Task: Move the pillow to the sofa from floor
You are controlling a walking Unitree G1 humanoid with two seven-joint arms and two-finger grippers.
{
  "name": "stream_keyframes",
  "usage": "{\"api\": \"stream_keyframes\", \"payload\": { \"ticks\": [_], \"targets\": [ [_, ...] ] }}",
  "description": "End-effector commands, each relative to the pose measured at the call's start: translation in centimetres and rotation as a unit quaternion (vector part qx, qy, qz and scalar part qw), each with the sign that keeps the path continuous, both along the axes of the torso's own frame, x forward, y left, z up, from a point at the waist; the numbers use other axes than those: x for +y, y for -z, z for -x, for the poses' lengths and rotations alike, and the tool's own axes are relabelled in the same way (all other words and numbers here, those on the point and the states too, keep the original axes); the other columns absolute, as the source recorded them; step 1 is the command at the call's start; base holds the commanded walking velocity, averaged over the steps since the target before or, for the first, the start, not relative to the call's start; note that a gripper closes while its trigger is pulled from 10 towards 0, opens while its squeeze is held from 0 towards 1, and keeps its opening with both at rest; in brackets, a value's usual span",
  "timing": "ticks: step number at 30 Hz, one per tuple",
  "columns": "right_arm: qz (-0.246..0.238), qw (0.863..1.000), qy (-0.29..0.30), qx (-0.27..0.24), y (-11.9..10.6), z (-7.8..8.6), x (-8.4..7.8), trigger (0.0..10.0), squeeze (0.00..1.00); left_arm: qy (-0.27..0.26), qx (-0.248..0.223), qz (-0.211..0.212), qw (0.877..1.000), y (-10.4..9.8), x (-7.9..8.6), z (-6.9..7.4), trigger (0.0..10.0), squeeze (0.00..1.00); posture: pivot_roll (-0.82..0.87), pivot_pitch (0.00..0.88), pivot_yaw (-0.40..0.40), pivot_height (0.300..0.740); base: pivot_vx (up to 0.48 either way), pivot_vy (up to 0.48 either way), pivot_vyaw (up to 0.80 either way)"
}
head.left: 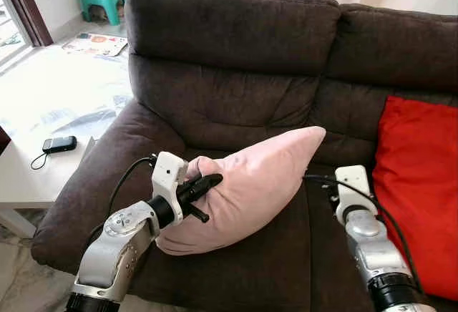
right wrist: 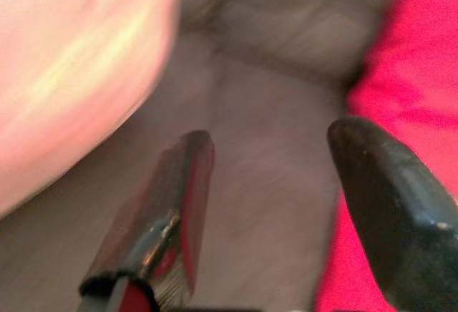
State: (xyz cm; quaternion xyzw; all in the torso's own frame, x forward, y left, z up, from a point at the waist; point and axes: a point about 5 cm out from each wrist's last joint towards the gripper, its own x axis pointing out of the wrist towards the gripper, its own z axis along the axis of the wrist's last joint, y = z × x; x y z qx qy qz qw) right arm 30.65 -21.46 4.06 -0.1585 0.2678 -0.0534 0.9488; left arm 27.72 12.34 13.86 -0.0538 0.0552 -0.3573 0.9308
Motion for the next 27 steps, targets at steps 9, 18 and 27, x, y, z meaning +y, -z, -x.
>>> {"api": "stream_keyframes", "payload": {
  "ticks": [9, 18, 27],
  "targets": [
    [-0.035, 0.992, -0.086, 0.088, 2.8, 0.2, 3.1, 10.0, 0.0, -0.005, -0.017, 0.004, 1.0, -0.6, 0.1, -0.3, 10.0, 0.0, 0.06, 0.053, -0.074, 0.74, 0.0, 0.0, 0.0],
    [-0.046, 0.993, -0.102, 0.034, 0.0, -3.2, 5.1, 10.0, 0.0, 0.022, -0.005, 0.106, 0.994, -2.1, 0.2, 0.4, 10.0, 0.0, 0.1, 0.054, -0.089, 0.74, 0.0, 0.0, 0.0],
    [-0.072, 0.989, -0.113, -0.063, -3.5, -5.7, 6.7, 10.0, 0.0, 0.027, -0.006, 0.158, 0.987, -3.2, 1.9, 1.3, 10.0, 0.0, 0.13, 0.061, -0.105, 0.74, 0.0, 0.0, 0.0]
  ]
}}
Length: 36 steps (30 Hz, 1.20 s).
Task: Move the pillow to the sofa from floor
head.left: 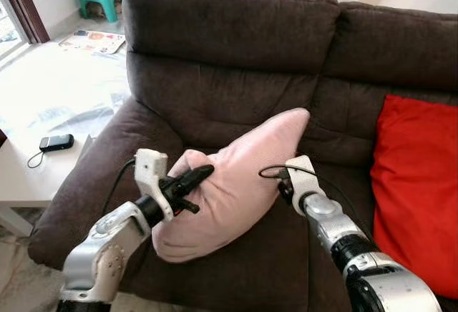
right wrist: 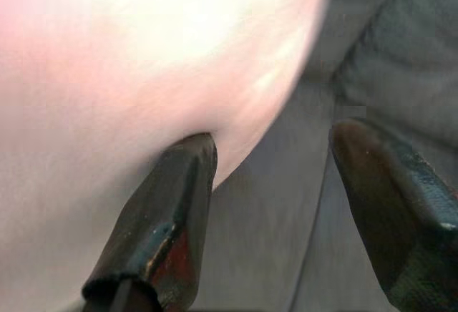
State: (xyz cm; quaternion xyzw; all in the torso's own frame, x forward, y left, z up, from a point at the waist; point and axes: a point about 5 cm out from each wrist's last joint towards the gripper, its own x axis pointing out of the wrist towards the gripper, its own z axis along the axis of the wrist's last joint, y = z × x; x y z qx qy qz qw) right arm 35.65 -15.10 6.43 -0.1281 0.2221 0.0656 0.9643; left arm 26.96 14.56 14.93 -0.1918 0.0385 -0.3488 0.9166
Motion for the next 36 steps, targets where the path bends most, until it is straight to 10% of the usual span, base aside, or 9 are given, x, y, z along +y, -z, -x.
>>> {"api": "stream_keyframes", "payload": {
  "ticks": [1, 11, 20, 26, 33, 36],
  "targets": [
    [-0.015, 0.999, 0.001, -0.032, -1.1, -0.7, 0.3, 10.0, 0.0, 0.032, -0.046, 0.024, 0.998, -2.1, -0.3, 0.6, 10.0, 0.0, 0.13, 0.061, -0.105, 0.74, 0.0, 0.0, 0.0],
    [-0.04, 0.996, -0.022, -0.083, -2.4, -1.3, 1.1, 10.0, 0.0, 0.037, -0.034, 0.004, 0.999, -1.1, 0.3, 1.3, 10.0, 0.0, 0.12, 0.064, -0.106, 0.74, 0.0, 0.0, 0.0],
    [-0.032, 0.997, -0.009, -0.07, -0.3, 0.2, 0.1, 10.0, 0.0, -0.172, 0.023, -0.042, 0.984, 2.6, 4.5, -1.3, 10.0, 0.0, 0.11, 0.068, -0.1, 0.74, 0.0, 0.0, 0.0],
    [-0.018, 0.999, 0.007, -0.039, 2.2, 2.1, -1.2, 10.0, 0.0, -0.29, 0.042, -0.037, 0.955, 3.9, 7.4, -1.9, 10.0, 0.0, 0.1, 0.068, -0.098, 0.74, 0.0, 0.0, 0.0],
    [-0.013, 0.999, 0.026, -0.015, 4.3, 4.0, -2.7, 10.0, 0.0, -0.506, 0.029, -0.058, 0.86, 4.2, 13.2, -1.0, 10.0, 0.0, 0.1, 0.07, -0.096, 0.74, 0.0, 0.0, 0.0],
    [-0.01, 1.0, 0.028, -0.004, 5.0, 4.8, -3.0, 10.0, 0.0, -0.513, 0.021, -0.063, 0.856, 4.4, 13.2, -0.7, 10.0, 0.0, 0.1, 0.071, -0.096, 0.74, 0.0, 0.0, 0.0]
  ]
}}
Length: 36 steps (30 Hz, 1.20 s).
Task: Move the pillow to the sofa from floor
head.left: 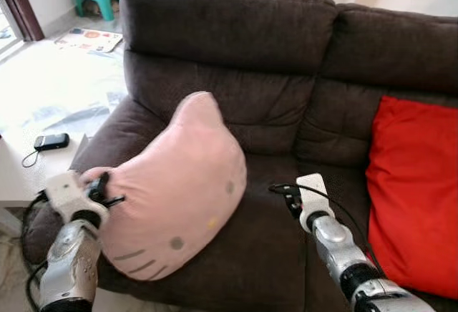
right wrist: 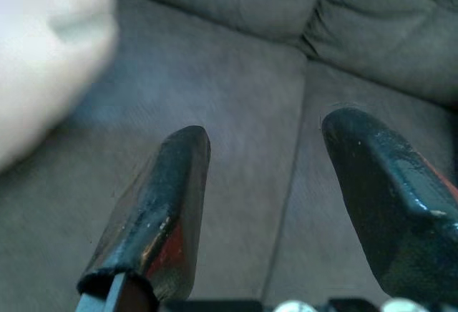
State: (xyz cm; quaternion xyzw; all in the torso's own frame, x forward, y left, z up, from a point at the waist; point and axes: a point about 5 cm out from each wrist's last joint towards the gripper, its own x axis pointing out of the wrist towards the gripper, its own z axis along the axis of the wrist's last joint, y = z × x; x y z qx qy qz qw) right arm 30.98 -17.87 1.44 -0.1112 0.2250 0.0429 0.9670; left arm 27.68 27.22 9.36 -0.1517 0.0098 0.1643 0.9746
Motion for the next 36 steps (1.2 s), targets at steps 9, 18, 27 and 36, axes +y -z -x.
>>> {"api": "stream_keyframes", "payload": {
  "ticks": [9, 18, 27, 36],
  "targets": [
    [-0.009, 1.0, 0.026, 0.01, 1.7, 2.0, -1.1, 10.0, 0.0, 0.029, -0.006, -0.024, 0.999, 0.8, -2.2, -0.6, 10.0, 0.0, 0.08, 0.069, -0.091, 0.74, 0.0, 0.0, 0.0],
    [-0.094, 0.988, 0.123, 0.027, 3.5, 4.2, -2.1, 10.0, 0.0, 0.169, 0.074, -0.071, 0.98, 4.6, -5.9, -0.5, 10.0, 0.0, 0.08, 0.068, -0.076, 0.74, 0.0, 0.0, 0.0],
    [-0.118, 0.981, 0.146, 0.038, 4.3, 5.2, -2.1, 10.0, 0.0, 0.157, 0.096, -0.071, 0.98, 6.0, -5.7, 0.0, 10.0, 0.0, 0.07, 0.065, -0.066, 0.74, 0.0, 0.0, 0.0],
    [-0.126, 0.981, 0.146, 0.025, 4.3, 5.5, -2.1, 10.0, 0.0, 0.117, 0.03, -0.09, 0.989, 3.9, -4.8, -0.6, 10.0, 1.0, 0.07, 0.058, -0.062, 0.74, 0.0, 0.0, 0.0]
  ]
}}
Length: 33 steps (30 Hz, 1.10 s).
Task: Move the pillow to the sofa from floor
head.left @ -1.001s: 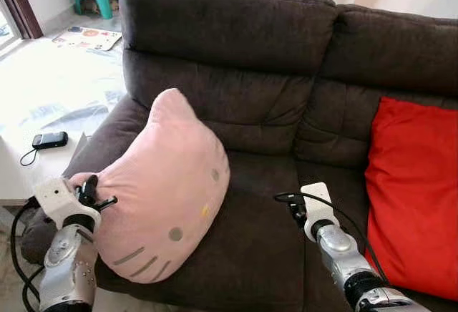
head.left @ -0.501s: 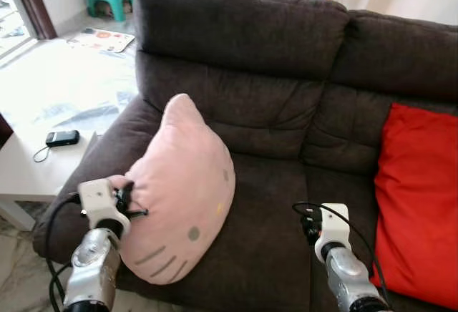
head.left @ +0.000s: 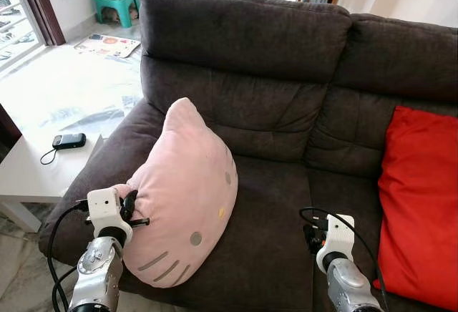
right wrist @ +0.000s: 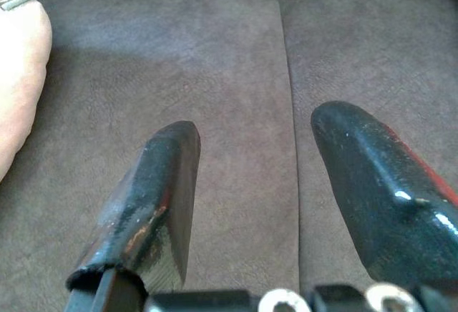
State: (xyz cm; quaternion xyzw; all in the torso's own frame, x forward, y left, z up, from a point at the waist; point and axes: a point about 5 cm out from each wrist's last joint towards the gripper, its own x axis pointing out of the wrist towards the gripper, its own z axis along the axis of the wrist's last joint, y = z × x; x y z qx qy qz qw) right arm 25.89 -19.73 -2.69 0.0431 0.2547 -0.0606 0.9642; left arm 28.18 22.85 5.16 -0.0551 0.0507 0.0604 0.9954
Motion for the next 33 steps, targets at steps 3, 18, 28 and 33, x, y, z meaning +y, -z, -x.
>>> {"api": "stream_keyframes", "payload": {
  "ticks": [3, 18, 28, 33],
  "targets": [
    [0.002, 1.0, 0.003, 0.004, 0.3, 0.5, -0.2, 10.0, 0.0, 0.001, -0.029, -0.006, 1.0, -0.9, -0.5, 0.0, 10.0, 1.0, 0.07, 0.05, -0.059, 0.74, 0.0, 0.0, 0.0],
    [0.007, 1.0, -0.01, 0.009, 0.9, 1.2, 0.4, 10.0, 0.0, 0.02, -0.053, -0.008, 0.998, -1.9, -1.8, 0.9, 10.0, 1.0, 0.08, 0.027, -0.055, 0.74, 0.0, 0.0, 0.0],
    [0.001, 1.0, -0.011, 0.0, 0.8, 1.2, 0.6, 10.0, 0.0, 0.003, -0.091, -0.018, 0.996, -3.8, -1.8, 1.2, 10.0, 1.0, 0.08, 0.023, -0.054, 0.74, 0.0, 0.0, 0.0],
    [-0.004, 1.0, -0.014, -0.005, 0.7, 1.1, 0.8, 10.0, 0.0, 0.004, -0.116, -0.019, 0.993, -5.3, -2.0, 1.0, 10.0, 1.0, 0.08, 0.028, -0.056, 0.74, 0.0, 0.0, 0.0]
  ]
}}
